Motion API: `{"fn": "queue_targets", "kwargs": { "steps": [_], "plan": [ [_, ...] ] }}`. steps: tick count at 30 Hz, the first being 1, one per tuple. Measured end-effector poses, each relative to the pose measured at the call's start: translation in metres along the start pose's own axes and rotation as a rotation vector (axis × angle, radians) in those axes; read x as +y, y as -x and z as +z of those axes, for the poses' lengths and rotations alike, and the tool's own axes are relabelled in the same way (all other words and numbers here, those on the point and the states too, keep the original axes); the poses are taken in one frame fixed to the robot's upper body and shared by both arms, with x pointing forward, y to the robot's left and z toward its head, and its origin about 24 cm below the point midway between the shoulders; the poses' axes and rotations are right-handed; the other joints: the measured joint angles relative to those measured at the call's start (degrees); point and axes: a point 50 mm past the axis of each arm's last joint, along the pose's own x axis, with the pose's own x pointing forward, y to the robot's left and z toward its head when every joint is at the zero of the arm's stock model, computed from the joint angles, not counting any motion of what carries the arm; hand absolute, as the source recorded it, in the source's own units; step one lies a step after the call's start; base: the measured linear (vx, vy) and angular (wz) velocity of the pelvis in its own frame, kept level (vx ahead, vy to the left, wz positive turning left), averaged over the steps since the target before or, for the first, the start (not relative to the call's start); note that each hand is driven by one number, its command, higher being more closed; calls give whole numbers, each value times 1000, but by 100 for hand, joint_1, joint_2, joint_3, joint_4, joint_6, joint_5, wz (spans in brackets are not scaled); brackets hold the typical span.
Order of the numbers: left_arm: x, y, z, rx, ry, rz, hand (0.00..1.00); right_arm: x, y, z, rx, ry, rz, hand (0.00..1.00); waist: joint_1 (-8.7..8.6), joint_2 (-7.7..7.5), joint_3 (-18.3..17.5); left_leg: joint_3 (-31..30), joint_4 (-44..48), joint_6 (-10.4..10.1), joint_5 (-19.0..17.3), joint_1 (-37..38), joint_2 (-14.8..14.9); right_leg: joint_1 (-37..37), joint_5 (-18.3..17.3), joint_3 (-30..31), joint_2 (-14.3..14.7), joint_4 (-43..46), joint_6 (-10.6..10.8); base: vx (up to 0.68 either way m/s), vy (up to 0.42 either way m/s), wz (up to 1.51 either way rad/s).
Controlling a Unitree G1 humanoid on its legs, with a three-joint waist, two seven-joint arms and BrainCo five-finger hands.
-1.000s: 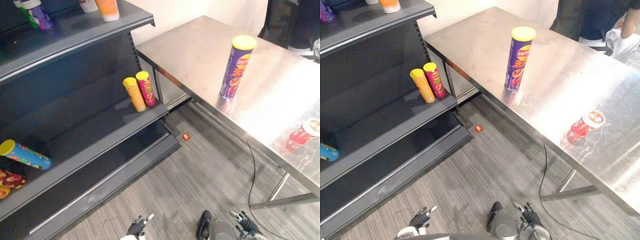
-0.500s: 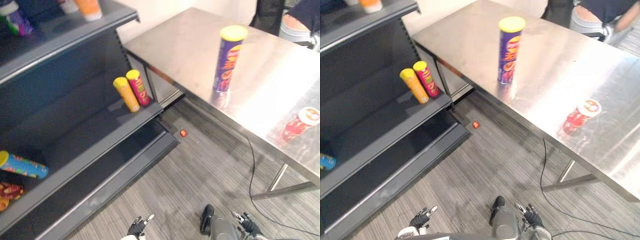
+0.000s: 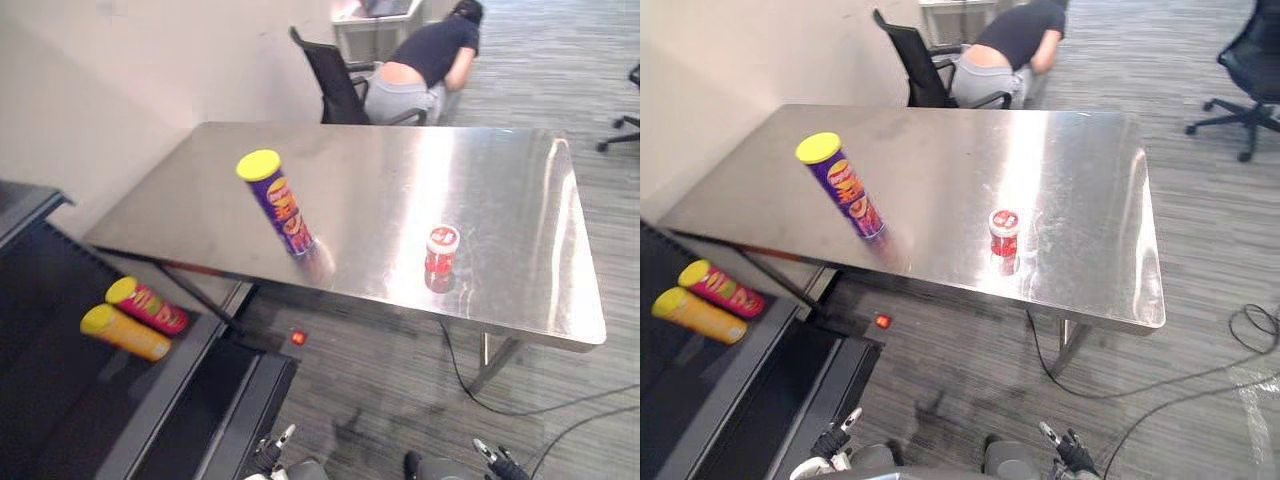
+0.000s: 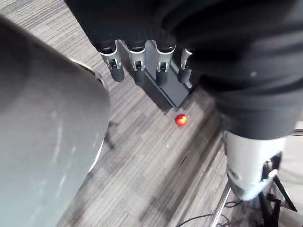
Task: Put the gum and the chips on the shelf.
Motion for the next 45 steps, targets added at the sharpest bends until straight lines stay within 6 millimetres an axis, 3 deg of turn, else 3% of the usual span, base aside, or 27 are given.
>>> {"fn": "queue_targets", "kwargs": {
  "steps": [3,5,6,9,12,13,20,23,27,32,35,39,42,45],
  "plan": [
    [-5,2,-9,31,9,-8,0,-3,0,0,1,-21,-10,0,52,152,-142,93,-635,-256,334,326,-260,29,-225,470,-48,93,342,252,445,-83],
    [4,1,-5,29,-29,7,0,1,1,-8,24,-51,-12,0,27,-43,-287,282,-665,-162,320,380,-496,16,-221,504,-320,37,453,163,331,-37],
    [11,1,-4,30,-44,21,0,3,3,-17,54,-69,-13,0,36,-245,-404,447,-737,-36,241,411,-703,20,-188,531,-560,-144,520,146,282,-36],
    [18,0,0,31,-107,21,0,8,4,-25,77,-103,-19,0,54,-477,-538,766,-849,176,112,569,-1028,119,55,555,-889,-506,752,141,306,-50],
    [10,0,-3,44,-176,-15,0,12,1,-21,75,-94,-18,0,68,-335,-514,1106,-926,242,64,783,-1033,124,596,94,-927,-672,679,30,195,-67],
    [8,0,-3,47,-196,-26,0,11,1,-21,77,-105,-26,0,67,-292,-525,1216,-928,242,65,784,-1029,115,771,-459,-957,-773,622,-14,60,-45],
    [12,0,-2,46,-196,-16,0,-13,8,-33,109,-255,-169,0,82,-249,-516,1179,-1330,305,195,972,-1135,224,813,-882,-992,-1244,640,-63,-14,-18],
    [11,1,-8,64,-162,-13,0,-31,14,-37,102,-327,-241,0,77,-201,-538,1186,-1772,233,408,1137,-1130,226,760,-997,-934,-1339,618,-108,-55,-2],
    [16,3,-11,66,-100,16,0,-52,23,-41,71,-455,-339,0,78,-220,-555,1213,-1803,202,401,1174,-1066,337,812,-1130,-899,-1510,566,-24,-28,-4],
    [19,3,-11,64,-66,22,0,-75,27,-31,-9,-596,-457,0,81,-253,-578,1355,-1795,153,325,1180,-1039,322,916,-1107,-883,-1584,570,67,-8,-11],
    [22,4,-12,64,-41,27,0,-99,28,2,-149,-628,-518,0,79,-235,-595,1458,-1771,145,294,1185,-1011,306,1006,-1036,-840,-1639,591,110,-18,-21],
    [21,3,-9,48,6,36,0,-118,34,67,-397,-534,-538,0,72,-178,-631,1646,-1770,94,223,1280,-957,315,1008,-1005,-815,-1639,589,82,-20,-19],
    [10,3,-11,38,38,15,0,-106,57,140,-698,-323,-492,0,57,-192,-626,1824,-1770,82,185,1313,-933,282,1008,-955,-796,-1628,590,20,-29,-21],
    [2,3,-6,6,74,2,0,-83,91,188,-964,-172,-477,0,71,-229,-611,1900,-1770,52,146,1301,-880,222,1008,-942,-742,-1616,590,-22,-49,-10]
  ]
}}
